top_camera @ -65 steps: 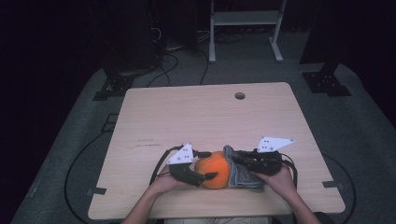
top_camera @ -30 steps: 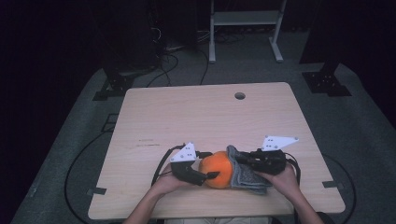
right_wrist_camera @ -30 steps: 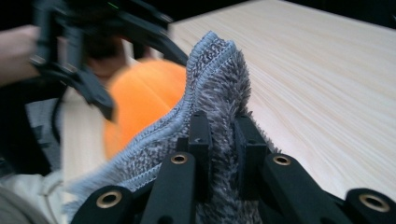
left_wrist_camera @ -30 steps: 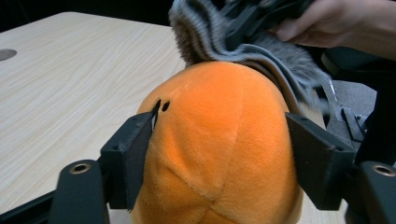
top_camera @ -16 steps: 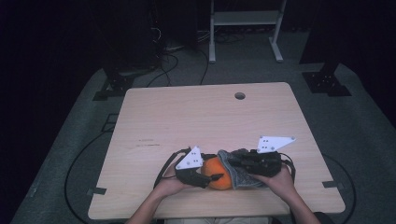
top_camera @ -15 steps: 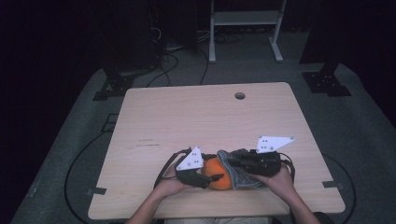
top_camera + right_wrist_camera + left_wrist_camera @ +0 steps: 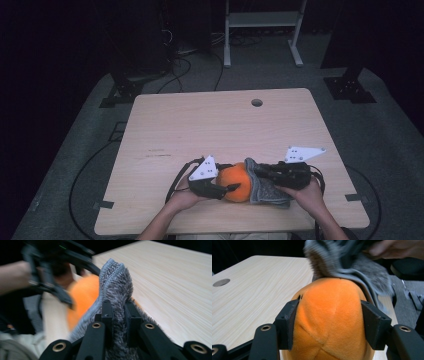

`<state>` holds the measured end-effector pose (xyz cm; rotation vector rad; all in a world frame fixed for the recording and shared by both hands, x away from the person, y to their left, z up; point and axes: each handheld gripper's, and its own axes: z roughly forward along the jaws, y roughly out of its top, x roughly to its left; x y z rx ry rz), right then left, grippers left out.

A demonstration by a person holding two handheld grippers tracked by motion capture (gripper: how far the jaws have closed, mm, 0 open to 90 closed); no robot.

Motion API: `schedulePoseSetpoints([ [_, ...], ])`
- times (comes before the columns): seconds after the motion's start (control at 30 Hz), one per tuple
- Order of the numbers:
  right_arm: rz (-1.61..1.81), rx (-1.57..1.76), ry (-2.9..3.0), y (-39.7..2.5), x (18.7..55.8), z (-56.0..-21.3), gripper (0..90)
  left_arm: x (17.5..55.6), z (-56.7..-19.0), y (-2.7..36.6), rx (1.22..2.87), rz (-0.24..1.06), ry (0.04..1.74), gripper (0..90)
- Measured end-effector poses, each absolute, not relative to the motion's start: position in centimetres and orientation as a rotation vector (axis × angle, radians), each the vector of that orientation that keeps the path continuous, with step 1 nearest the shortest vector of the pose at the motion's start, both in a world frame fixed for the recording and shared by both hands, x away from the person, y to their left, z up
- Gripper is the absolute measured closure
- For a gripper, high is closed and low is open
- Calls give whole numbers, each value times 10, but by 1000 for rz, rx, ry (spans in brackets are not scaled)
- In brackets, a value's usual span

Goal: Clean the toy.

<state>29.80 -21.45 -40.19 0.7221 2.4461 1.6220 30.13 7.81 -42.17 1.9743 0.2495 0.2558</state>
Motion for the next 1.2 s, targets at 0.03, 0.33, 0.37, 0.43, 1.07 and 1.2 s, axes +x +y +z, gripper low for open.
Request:
schedulePoseSetpoints([
  [0.03, 1638, 693, 2454, -210, 295, -398, 802, 302, -422, 77, 1971, 256, 260, 372],
  [0.33, 1637, 637, 2464, -193, 293, -398, 801, 307, -425, 78, 1940, 205, 269, 199],
  [0.37, 1646, 642, 2461, -196, 294, -401, 802, 308, -425, 78, 1939, 197, 277, 168],
  [0.43, 1632, 648, 2447, -199, 293, -401, 801, 309, -426, 80, 1930, 189, 277, 133],
  [1.07, 1700, 709, 2344, -211, 298, -397, 798, 310, -404, 92, 1920, 76, 351, 343],
  [1.2, 1694, 729, 2361, -202, 303, -403, 798, 312, -404, 95, 1986, 109, 390, 340],
])
